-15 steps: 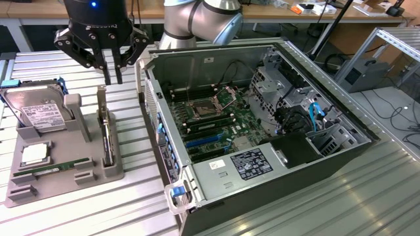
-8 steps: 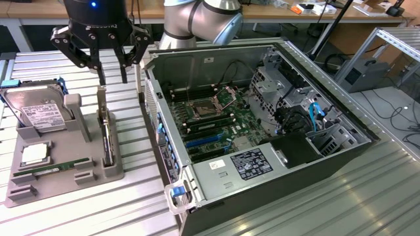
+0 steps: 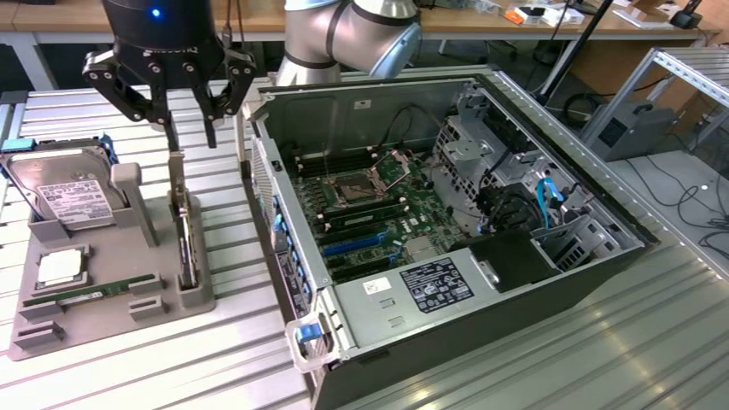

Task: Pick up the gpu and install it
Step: 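Pick up the gpu and move the gpu toward the slot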

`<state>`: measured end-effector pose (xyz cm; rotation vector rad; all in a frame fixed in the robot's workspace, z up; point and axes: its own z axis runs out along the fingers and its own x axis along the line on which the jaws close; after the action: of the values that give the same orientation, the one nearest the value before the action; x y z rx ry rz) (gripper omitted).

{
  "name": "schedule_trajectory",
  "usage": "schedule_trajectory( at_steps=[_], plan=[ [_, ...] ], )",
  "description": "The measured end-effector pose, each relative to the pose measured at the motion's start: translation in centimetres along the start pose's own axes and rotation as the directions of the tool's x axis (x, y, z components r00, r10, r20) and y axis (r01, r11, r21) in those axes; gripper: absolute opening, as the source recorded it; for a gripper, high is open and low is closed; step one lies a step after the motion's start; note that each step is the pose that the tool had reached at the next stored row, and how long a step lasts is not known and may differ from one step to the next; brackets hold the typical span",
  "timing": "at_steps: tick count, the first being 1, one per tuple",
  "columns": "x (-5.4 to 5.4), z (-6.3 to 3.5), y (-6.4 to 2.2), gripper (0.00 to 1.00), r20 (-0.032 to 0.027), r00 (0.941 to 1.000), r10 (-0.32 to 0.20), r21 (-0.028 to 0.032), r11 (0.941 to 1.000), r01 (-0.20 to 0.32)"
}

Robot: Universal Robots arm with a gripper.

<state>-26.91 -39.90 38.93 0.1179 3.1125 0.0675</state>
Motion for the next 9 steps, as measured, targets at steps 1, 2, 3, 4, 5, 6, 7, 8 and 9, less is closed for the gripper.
schedule_trajectory(
  at_steps=[1, 2, 3, 4, 5, 6, 7, 8, 9],
  plan=[
    [0.01, 0.05, 0.0, 0.42, 0.0, 1.0, 0.0, -0.0001, 1.0, 0.0],
    [0.04, 0.11, -0.01, 0.42, 0.0, 1.0, 0.0, 0.0, 1.0, 0.0],
    [0.05, 0.18, -0.01, 0.42, 0.0, 1.0, 0.0, 0.0, 1.0, 0.0],
    [0.05, 0.22, -0.01, 0.42, 0.0, 1.0, 0.0, -0.0001, 1.0, 0.0],
    [0.06, 0.26, -0.02, 0.42, 0.0, 1.0, 0.0, 0.0, 1.0, 0.0],
    [0.06, 0.31, -0.02, 0.42, 0.0, 1.0, 0.0, -0.0001, 1.0, 0.0],
    [0.07, 0.35, -0.02, 0.42, 0.0, 1.0, 0.0, 0.0, 1.0, 0.0],
    [0.08, 0.41, -0.02, 0.42, 0.0, 1.0, 0.0, 0.0, 1.0, 0.0],
    [0.08, 0.48, -0.03, 0.42, 0.0, 1.0, 0.0, 0.0, 1.0, 0.0]
  ],
)
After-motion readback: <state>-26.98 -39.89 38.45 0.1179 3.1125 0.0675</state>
